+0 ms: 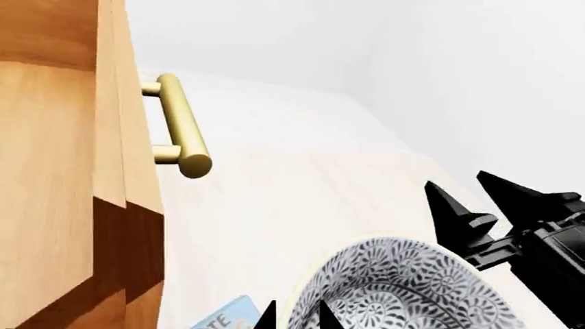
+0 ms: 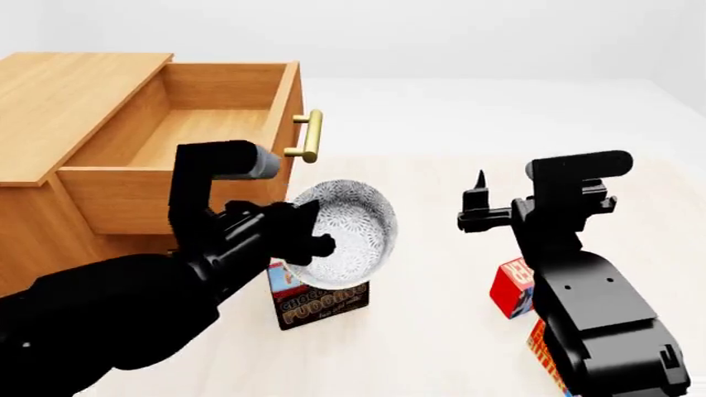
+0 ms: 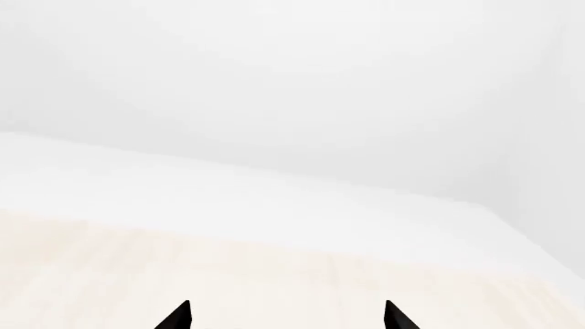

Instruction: Put the bowl in the top drawer of the cabinet.

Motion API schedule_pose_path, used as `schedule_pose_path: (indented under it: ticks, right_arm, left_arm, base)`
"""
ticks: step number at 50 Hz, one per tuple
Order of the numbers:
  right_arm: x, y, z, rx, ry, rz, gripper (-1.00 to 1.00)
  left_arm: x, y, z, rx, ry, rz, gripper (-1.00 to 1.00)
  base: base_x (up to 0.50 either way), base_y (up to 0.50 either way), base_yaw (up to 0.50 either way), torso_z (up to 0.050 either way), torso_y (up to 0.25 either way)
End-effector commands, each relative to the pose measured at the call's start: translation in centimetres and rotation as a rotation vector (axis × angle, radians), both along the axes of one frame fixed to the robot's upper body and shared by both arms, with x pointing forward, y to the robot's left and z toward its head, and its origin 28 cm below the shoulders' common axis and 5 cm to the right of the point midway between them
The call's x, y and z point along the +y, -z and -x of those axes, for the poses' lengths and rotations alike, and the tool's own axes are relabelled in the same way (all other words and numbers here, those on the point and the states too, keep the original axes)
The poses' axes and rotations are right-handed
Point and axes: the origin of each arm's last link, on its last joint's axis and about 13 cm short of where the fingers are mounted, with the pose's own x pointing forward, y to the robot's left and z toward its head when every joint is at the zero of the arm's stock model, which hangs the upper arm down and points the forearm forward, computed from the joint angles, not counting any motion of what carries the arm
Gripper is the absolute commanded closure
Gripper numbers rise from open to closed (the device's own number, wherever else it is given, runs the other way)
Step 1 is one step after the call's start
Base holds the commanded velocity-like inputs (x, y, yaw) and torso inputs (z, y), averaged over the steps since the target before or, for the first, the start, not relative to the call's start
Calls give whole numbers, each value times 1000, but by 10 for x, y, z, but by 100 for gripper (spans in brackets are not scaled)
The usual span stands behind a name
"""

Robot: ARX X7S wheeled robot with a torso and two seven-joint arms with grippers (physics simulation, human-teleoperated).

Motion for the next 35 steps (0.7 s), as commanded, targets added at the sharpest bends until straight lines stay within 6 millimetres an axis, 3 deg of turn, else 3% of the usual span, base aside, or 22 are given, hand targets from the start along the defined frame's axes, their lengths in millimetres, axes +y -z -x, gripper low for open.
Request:
schedule_pose_path:
  ticks: [1,28,35]
  right_arm:
    - [12,14,4,-20,-35,42,-100]
    - [22,29,14,-11,-121,31,-100]
    - [21,29,18,-14,-131,19,-100]
  left_arm:
    - [5,-39,-14,-20,-42,81,100]
    - [18,-133,-53,-51,-272,120,100]
    - [19,-146,-56,-75,-310,106,100]
  base:
    - [0,0,0,0,0]
    - [0,0,0,0,0]
    - [0,0,0,0,0]
